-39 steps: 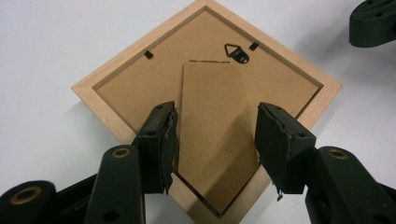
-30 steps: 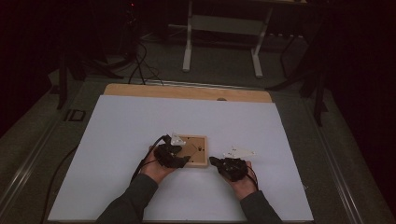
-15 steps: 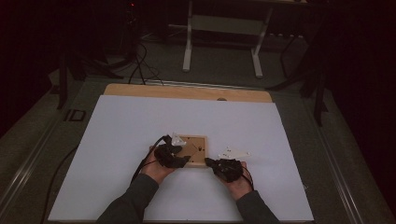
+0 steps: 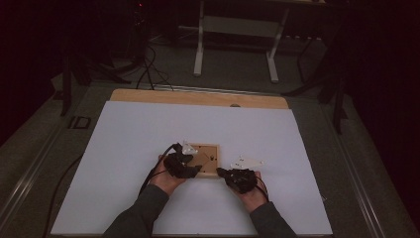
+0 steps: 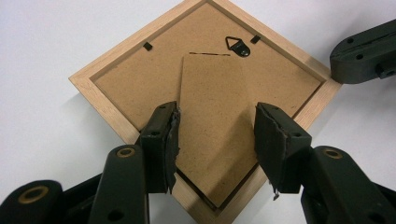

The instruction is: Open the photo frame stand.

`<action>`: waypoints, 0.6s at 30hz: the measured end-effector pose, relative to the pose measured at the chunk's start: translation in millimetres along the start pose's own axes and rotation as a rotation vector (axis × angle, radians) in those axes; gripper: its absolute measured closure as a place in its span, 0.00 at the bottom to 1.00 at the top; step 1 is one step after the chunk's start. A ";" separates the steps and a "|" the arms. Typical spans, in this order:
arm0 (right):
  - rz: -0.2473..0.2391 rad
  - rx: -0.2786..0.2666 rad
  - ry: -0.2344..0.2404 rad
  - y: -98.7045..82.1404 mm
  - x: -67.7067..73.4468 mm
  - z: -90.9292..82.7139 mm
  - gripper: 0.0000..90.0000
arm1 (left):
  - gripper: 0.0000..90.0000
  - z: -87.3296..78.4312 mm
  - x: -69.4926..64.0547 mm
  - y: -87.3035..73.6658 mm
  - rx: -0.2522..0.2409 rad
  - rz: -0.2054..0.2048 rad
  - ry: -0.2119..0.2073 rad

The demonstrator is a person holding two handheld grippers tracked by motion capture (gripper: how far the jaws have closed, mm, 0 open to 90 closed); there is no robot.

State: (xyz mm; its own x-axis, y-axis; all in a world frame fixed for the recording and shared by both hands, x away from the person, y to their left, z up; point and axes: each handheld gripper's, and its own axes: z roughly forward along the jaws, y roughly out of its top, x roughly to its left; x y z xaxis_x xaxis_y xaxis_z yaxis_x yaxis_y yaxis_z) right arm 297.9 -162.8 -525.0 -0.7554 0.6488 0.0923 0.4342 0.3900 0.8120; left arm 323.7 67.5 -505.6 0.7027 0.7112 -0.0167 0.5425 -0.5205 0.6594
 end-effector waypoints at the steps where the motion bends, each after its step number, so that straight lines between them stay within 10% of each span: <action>1: 0.000 0.000 0.000 0.0 0.0 0.0 1.00 | 0.58 0.0 0.0 0.0 0.000 0.000 0.000; 18: -0.010 0.035 -0.004 4.3 0.3 0.2 1.00 | 0.58 -2.8 -0.9 7.8 0.021 0.001 0.005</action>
State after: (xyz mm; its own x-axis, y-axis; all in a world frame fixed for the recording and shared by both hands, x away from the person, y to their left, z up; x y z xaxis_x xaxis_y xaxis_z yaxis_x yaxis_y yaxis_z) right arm 299.6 -160.8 -521.6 -0.7581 0.6469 0.0818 0.4432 0.4193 0.7923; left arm 326.1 64.1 -498.4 0.7013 0.7127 -0.0123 0.5513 -0.5314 0.6432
